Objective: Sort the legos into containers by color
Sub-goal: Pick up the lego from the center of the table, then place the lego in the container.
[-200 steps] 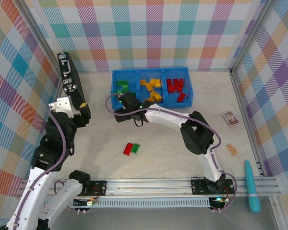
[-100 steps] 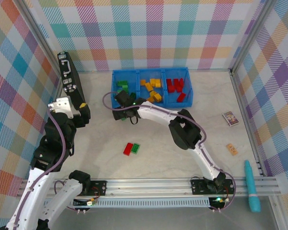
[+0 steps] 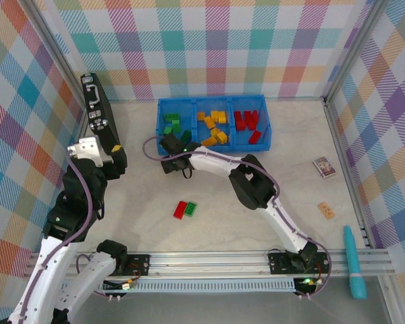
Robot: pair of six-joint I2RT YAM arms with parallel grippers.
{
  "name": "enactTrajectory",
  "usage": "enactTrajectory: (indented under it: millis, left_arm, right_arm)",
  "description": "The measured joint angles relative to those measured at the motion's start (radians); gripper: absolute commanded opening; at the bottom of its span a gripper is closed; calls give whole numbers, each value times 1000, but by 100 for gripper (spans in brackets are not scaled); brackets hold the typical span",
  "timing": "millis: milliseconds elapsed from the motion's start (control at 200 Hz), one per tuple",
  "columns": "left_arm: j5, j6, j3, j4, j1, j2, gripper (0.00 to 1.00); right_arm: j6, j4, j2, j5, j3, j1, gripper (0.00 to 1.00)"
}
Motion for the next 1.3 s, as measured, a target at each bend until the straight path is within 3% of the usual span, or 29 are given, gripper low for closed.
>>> enactTrajectory:
  millis: [270, 540, 740, 995, 1140, 1300]
  left_arm:
    - [0, 0, -2, 0, 0, 5, 87]
    - [-1, 1, -6, 1, 0, 4, 88]
    - [0, 0, -6, 1, 0, 5, 88]
    - [1, 1, -6, 1, 0, 5, 87]
    - [13, 0, -2, -3, 0, 6, 87]
    - [23, 0, 35, -17, 0, 6, 86]
  right_arm:
    - [-28, 8, 2, 5, 1, -9, 30]
    - [-101, -5, -19, 13, -16, -10, 27]
    - [-200, 12, -130, 66, -40, -21, 29]
    - [-346, 99, -96, 137, 152, -55, 36]
    - [-455, 154, 6, 175, 261, -67, 47]
    - [-544, 177, 77, 204, 272, -72, 62]
